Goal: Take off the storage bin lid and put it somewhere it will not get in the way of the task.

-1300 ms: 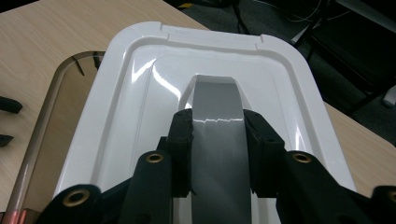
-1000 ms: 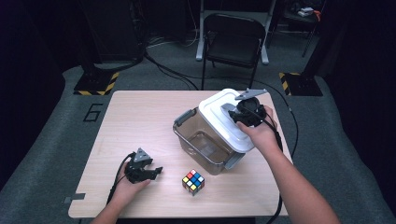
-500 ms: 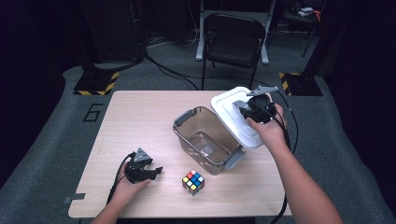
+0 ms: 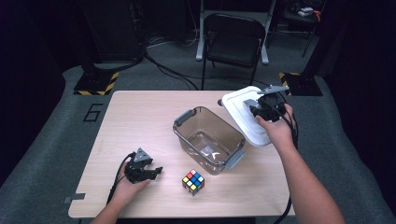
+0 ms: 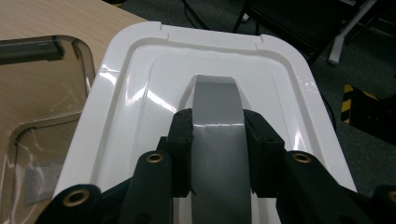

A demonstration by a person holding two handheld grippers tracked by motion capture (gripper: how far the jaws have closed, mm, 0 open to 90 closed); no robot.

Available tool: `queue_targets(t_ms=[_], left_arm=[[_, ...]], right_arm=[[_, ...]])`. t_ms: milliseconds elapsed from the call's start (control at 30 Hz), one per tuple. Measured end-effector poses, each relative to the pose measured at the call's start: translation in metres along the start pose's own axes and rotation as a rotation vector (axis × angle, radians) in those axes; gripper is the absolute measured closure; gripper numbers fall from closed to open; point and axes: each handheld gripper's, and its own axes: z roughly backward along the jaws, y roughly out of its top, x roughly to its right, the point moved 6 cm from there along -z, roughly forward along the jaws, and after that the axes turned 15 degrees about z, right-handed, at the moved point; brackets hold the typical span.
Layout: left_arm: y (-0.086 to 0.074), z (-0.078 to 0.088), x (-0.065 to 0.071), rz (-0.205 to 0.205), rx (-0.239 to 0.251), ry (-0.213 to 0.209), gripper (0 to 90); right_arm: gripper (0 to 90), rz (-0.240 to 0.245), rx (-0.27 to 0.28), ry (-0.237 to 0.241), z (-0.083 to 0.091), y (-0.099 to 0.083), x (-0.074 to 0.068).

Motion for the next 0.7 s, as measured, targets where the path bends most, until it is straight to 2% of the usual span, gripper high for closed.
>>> queue_targets(t_ms=[367,700], left_arm=[[0.0,0.0,0.0,-0.002,0.001,0.002,39.6],[0.0,0.0,0.0,-0.002,0.001,0.002,39.6]], right_arm=[[66.6,-0.034,-0.031,-0.043,-0.002,-0.016,0.015],[66.5,-0.026,-0.051,-0.055,-0.008,-0.027,0.016]])
